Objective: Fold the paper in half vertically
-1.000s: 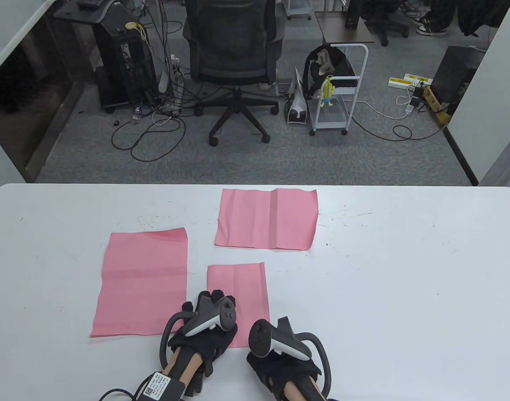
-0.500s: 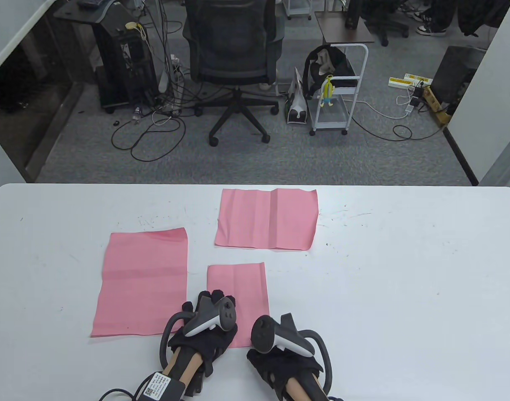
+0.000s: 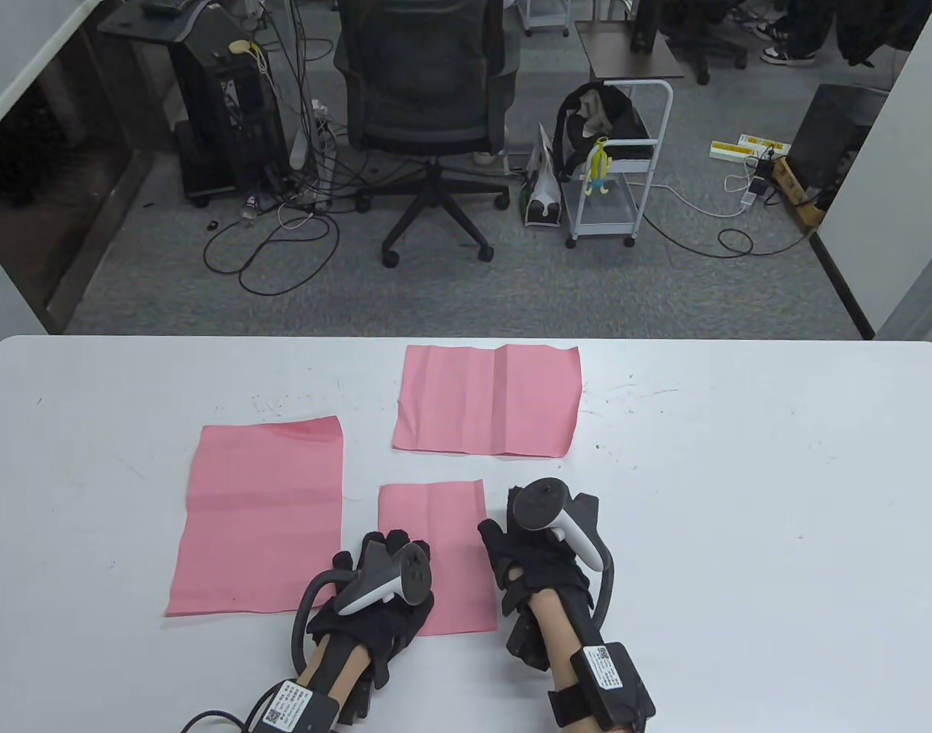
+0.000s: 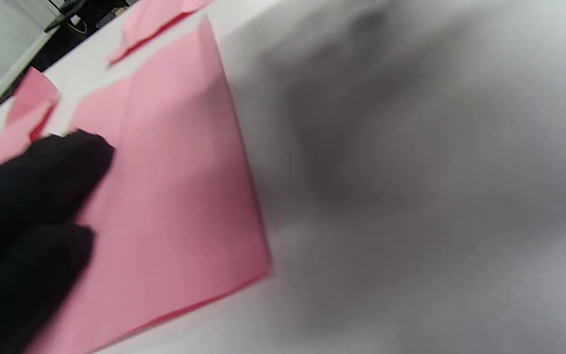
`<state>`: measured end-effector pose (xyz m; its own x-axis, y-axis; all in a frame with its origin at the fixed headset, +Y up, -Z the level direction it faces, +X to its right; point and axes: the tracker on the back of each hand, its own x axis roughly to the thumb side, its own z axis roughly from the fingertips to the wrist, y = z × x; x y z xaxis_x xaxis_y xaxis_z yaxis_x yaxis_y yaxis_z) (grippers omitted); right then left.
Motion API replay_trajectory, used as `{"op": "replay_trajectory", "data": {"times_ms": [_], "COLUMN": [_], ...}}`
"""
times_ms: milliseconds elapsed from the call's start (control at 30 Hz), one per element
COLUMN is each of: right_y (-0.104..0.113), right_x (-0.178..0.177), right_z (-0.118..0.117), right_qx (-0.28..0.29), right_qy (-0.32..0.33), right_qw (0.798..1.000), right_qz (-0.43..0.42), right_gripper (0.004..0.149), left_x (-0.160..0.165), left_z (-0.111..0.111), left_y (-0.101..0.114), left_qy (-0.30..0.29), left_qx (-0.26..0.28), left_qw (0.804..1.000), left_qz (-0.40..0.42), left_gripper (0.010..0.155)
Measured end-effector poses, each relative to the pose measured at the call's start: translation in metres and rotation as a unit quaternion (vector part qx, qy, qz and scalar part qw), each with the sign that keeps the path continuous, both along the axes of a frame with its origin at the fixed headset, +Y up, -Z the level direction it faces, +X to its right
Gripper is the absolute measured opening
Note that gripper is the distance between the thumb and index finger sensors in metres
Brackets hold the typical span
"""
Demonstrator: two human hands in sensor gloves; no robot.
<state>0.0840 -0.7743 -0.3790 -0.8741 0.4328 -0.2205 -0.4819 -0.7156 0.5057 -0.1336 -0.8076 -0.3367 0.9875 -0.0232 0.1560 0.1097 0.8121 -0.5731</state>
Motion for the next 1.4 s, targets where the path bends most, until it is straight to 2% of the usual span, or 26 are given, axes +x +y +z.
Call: {"op": "replay_trajectory", "data": {"times_ms": [67, 133, 300, 400, 633, 833, 1067, 1200, 1400], "right_y": [-0.017, -0.023, -0.023, -0.024, -0.021, -0.013, -0.001, 0.004, -0.007], "right_x": [-0.002, -0.003, -0.01, -0.015, -0.029, -0.036, -0.046, -0.044, -0.027], "right_z": [-0.005, -0.006, -0.006, -0.004, 0.001, 0.008, 0.015, 0.015, 0.012], "right_qx": [-0.009, -0.032, -0.033, -0.033, -0.026, -0.011, -0.018, -0.003, -0.011], "right_qy": [0.004, 0.015, 0.024, 0.038, 0.066, 0.088, 0.115, 0.082, -0.01], "right_qw": [0.999, 0.998, 0.999, 0.998, 0.996, 0.996, 0.988, 0.989, 0.992], "right_qz": [0.034, 0.043, 0.01, 0.042, 0.054, 0.0, -0.101, -0.124, -0.124], "right_gripper": [0.075, 0.075, 0.073, 0.073, 0.074, 0.071, 0.072, 0.074, 0.067], "left_x": [0.0, 0.0, 0.0, 0.0, 0.0, 0.0, 0.0, 0.0, 0.0], "left_z": [0.0, 0.0, 0.0, 0.0, 0.0, 0.0, 0.0, 0.0, 0.0], "left_y": [0.0, 0.0, 0.0, 0.0, 0.0, 0.0, 0.0, 0.0, 0.0], "left_qy": [0.0, 0.0, 0.001, 0.001, 0.001, 0.001, 0.001, 0.001, 0.001], "left_qx": [0.0, 0.0, 0.0, 0.001, 0.0, 0.0, -0.001, -0.001, -0.001], "left_qw": [1.0, 1.0, 1.0, 1.0, 1.0, 1.0, 1.0, 1.0, 1.0], "left_qz": [0.0, 0.001, 0.002, 0.001, 0.001, 0.001, 0.001, 0.002, 0.002], "left_gripper": [0.074, 0.074, 0.074, 0.074, 0.074, 0.074, 0.074, 0.074, 0.074]}}
